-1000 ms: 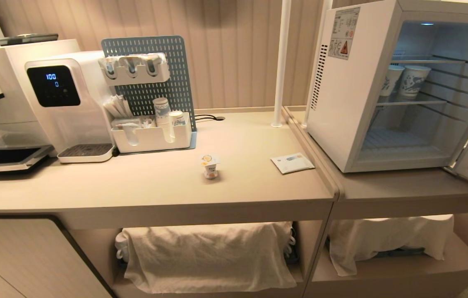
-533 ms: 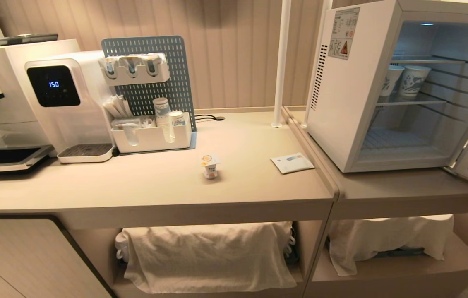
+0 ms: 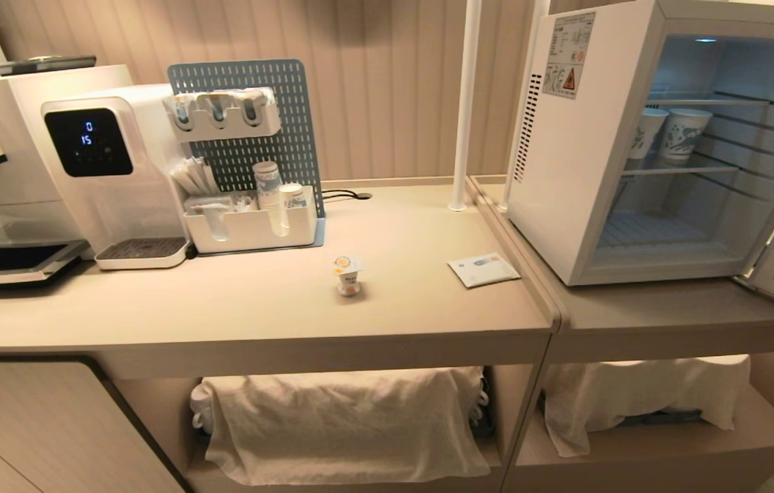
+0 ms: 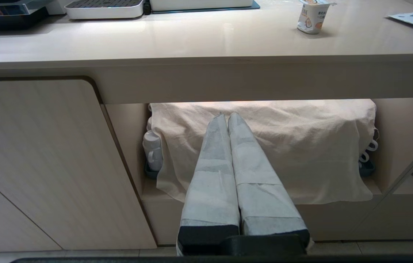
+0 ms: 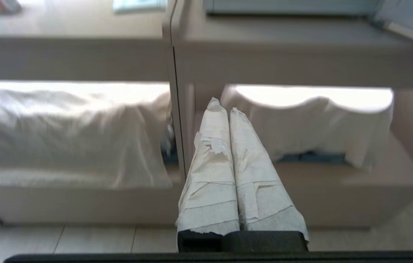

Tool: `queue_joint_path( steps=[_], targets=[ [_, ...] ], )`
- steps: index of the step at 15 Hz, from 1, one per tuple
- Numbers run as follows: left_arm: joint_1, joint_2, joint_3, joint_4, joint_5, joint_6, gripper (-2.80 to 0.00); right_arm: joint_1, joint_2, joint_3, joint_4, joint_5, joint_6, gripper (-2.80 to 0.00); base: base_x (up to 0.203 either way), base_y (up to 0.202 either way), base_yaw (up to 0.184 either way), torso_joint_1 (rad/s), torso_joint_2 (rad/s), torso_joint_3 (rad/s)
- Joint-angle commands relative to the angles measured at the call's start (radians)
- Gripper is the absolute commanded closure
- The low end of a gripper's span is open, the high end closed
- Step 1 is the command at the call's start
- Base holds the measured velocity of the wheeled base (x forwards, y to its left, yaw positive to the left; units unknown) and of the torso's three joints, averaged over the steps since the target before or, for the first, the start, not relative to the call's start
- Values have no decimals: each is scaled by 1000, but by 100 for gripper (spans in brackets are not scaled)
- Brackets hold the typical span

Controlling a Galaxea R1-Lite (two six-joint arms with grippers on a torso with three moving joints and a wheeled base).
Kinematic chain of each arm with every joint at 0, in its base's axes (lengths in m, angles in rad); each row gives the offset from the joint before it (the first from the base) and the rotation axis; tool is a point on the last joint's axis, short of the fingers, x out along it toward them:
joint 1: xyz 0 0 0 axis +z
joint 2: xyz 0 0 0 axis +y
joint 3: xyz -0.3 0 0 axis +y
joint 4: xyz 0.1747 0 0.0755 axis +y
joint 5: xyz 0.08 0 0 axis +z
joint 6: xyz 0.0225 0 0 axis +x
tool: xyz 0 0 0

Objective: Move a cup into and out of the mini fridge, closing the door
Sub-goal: Put the yoghurt in the freezer

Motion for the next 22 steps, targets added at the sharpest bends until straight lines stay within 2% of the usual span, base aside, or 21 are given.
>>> queue_joint_path(
  steps=[1, 22],
  targets=[
    [0, 0, 0, 0, 1, 0, 0, -1, -65, 9, -7, 1, 23, 0, 0, 0, 0, 0, 0, 0],
    [0, 0, 0, 0, 1, 0, 0, -3, -64, 10, -8, 0, 46, 0, 0, 0, 0, 0, 0, 0]
  ],
)
